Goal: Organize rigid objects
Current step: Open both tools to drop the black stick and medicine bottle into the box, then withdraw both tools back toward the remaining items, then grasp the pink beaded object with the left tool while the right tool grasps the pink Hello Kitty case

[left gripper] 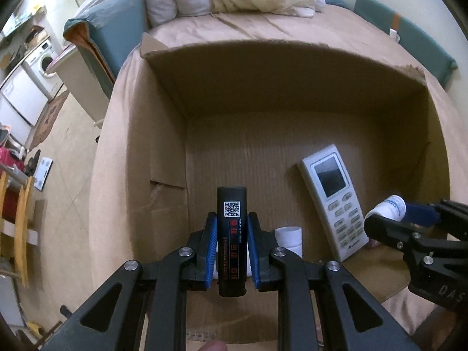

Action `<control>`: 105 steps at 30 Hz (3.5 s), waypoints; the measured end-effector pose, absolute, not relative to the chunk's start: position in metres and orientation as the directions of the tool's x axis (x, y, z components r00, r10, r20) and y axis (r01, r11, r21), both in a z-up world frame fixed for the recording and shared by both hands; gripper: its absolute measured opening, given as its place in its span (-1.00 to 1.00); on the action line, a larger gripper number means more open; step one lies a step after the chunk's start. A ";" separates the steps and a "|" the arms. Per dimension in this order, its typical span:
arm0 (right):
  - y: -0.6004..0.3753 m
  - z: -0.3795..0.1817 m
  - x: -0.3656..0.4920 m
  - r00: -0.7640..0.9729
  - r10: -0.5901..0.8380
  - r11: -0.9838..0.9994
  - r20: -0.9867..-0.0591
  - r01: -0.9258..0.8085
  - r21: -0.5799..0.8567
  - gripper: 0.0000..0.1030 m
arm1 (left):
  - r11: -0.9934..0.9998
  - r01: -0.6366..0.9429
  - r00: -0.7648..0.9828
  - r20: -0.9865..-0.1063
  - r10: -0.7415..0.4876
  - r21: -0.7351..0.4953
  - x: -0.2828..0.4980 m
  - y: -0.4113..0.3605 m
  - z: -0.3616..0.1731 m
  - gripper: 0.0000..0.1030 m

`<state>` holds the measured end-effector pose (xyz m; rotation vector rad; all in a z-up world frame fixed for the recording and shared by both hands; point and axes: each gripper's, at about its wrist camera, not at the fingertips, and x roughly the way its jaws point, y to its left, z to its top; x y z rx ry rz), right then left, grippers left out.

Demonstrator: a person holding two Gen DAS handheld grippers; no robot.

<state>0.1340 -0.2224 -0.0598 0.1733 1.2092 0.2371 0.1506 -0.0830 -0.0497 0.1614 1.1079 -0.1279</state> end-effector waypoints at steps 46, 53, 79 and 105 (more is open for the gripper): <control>-0.252 -0.015 0.132 0.548 0.242 0.957 -0.800 -0.001 0.289 0.89 | 0.992 0.126 0.494 -0.868 -0.041 0.025 0.133 -0.076 0.007 0.71; -0.258 0.006 0.121 0.592 0.271 0.945 -0.759 -0.012 0.327 0.89 | 0.997 0.057 0.513 -0.858 0.015 0.052 0.119 -0.059 0.035 0.72; -0.257 0.011 0.035 0.544 0.233 0.971 -0.806 -0.088 0.221 0.89 | 0.998 -0.058 0.481 -0.875 0.061 0.038 0.046 0.004 0.006 0.72; -0.249 -0.063 0.046 0.234 0.243 0.969 -0.941 -0.009 0.248 0.89 | 0.998 0.050 0.183 -0.983 -0.034 -0.025 0.080 -0.040 -0.083 0.72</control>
